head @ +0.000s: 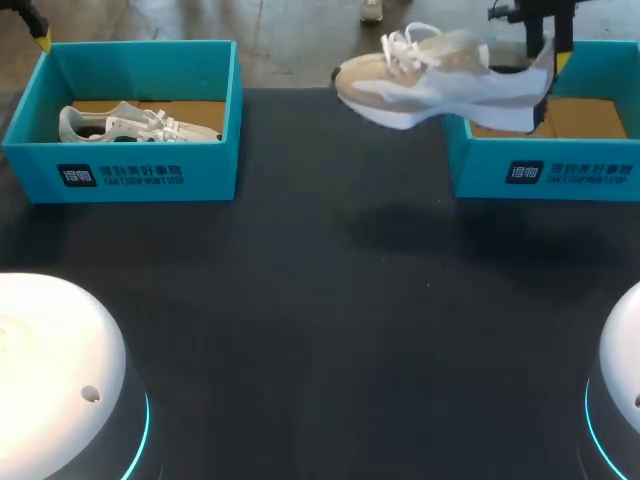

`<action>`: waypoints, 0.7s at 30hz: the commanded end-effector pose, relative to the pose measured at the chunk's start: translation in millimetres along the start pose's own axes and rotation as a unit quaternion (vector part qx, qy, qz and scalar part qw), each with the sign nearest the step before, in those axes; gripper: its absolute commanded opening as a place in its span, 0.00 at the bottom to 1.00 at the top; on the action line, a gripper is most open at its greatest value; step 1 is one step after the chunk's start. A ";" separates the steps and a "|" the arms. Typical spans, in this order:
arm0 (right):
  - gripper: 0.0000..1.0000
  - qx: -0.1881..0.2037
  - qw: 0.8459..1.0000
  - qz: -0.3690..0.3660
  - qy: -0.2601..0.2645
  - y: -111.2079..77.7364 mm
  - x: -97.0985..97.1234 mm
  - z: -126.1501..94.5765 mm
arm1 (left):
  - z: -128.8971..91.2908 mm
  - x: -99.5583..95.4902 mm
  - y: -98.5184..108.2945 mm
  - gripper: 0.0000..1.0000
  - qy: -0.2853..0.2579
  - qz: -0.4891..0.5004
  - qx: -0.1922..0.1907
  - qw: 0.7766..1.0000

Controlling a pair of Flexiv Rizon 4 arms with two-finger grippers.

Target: Take the shoe out of the shoebox, open the shoe tongue, remove and reinsert the insole, then place the shoe into the shoebox

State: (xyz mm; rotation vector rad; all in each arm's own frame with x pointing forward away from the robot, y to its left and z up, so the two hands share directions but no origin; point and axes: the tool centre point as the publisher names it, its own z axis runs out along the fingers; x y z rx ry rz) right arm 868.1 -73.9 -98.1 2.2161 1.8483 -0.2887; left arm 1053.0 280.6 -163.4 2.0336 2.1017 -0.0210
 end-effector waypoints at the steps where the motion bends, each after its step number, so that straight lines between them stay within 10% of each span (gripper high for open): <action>1: 0.00 -0.103 0.995 0.003 -0.008 -29.4 6.3 -5.6 | -0.3 0.3 -1.0 1.00 0.000 0.001 -0.001 1.000; 21: 0.00 -0.120 0.992 -0.010 -0.022 -91.6 78.8 15.4 | -0.3 0.3 -1.0 1.00 0.000 0.001 -0.001 1.000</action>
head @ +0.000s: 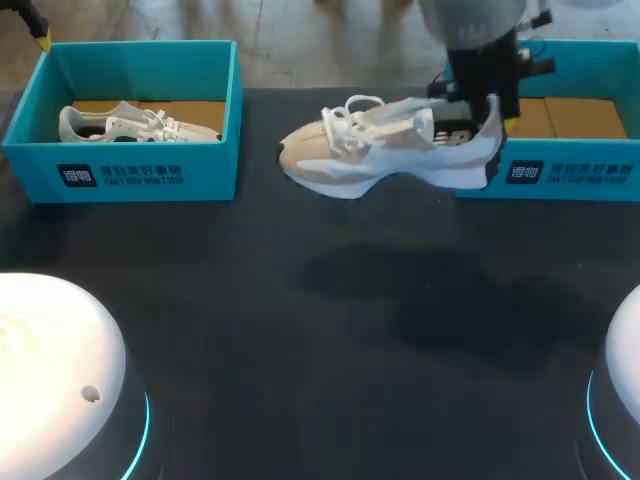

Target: Take the shoe out of the shoebox, open the shoe tongue, remove and reinsert the insole, then place the shoe into the shoebox

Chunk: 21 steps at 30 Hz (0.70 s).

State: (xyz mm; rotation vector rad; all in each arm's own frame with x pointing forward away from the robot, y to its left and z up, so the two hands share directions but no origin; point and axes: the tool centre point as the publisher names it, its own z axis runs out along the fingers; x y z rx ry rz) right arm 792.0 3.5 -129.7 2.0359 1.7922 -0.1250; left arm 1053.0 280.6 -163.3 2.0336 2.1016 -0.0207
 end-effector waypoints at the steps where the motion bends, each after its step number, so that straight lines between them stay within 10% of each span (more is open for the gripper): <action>1: 0.00 -0.009 1.000 -0.002 -0.007 -6.2 16.6 14.0 | -0.2 0.3 -1.0 1.00 0.000 0.001 -0.001 1.000; 21: 0.00 0.036 0.999 0.022 0.015 -37.3 55.6 83.7 | -0.2 0.3 -1.0 1.00 0.000 0.001 -0.001 1.000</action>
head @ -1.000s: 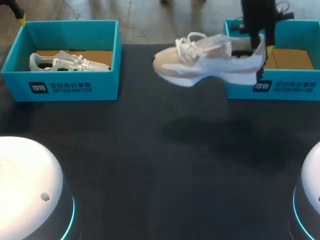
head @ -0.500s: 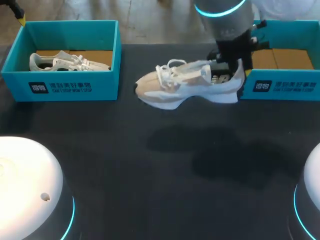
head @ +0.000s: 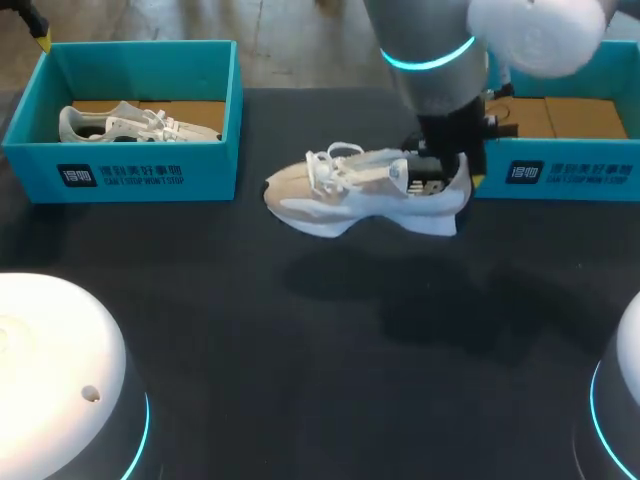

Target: Take the shoe out of the shoebox, open the shoe tongue, remove and reinsert the insole, then place the shoe into the shoebox

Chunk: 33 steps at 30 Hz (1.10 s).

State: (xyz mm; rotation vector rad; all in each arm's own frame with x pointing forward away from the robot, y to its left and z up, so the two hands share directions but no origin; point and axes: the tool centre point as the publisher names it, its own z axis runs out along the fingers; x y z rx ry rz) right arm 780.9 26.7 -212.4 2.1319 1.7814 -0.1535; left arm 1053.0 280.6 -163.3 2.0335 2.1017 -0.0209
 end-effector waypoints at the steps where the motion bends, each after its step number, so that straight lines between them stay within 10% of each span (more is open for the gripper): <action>1: 0.00 0.002 1.000 0.000 -0.001 -4.9 10.2 28.0 | -0.2 0.2 -1.0 1.00 0.000 0.001 -0.001 1.000; 33: 0.00 0.024 0.999 -0.022 -0.003 -43.2 48.4 123.6 | -0.2 0.2 -1.0 1.00 0.000 0.001 -0.001 1.000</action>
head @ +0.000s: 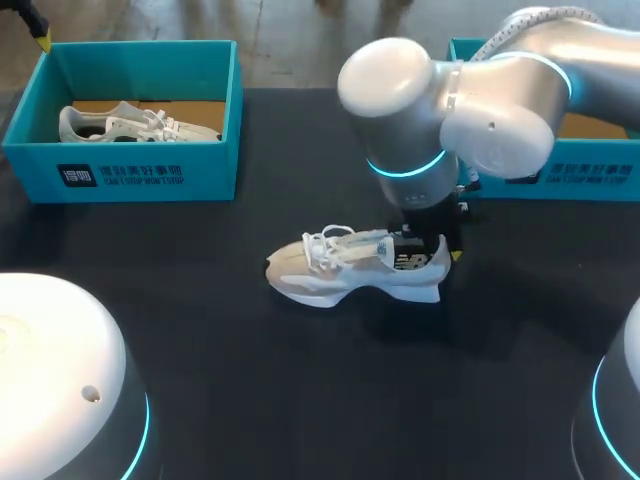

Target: Take the shoe out of the shoebox, open the shoe tongue, remove and reinsert the insole, then place the shoe into the shoebox

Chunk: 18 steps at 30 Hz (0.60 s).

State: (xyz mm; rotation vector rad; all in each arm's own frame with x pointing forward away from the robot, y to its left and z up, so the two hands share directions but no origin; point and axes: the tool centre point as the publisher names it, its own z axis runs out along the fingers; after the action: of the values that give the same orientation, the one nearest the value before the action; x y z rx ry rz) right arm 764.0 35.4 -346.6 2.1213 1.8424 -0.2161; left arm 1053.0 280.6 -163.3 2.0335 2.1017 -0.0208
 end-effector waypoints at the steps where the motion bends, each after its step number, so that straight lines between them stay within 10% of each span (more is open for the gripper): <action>1: 0.00 0.000 1.000 0.001 0.000 1.7 2.6 5.2 | -0.2 0.2 -1.0 1.00 0.000 0.001 -0.001 1.000; 18: 0.00 0.003 1.000 -0.001 -0.003 5.0 7.1 23.9 | -0.2 0.2 -1.0 1.00 0.000 0.001 -0.001 1.000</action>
State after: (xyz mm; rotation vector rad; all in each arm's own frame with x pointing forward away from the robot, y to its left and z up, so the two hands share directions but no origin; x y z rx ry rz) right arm 770.7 31.3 -368.2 2.1186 1.8445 -0.2254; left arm 1053.0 280.6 -163.4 2.0335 2.1016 -0.0209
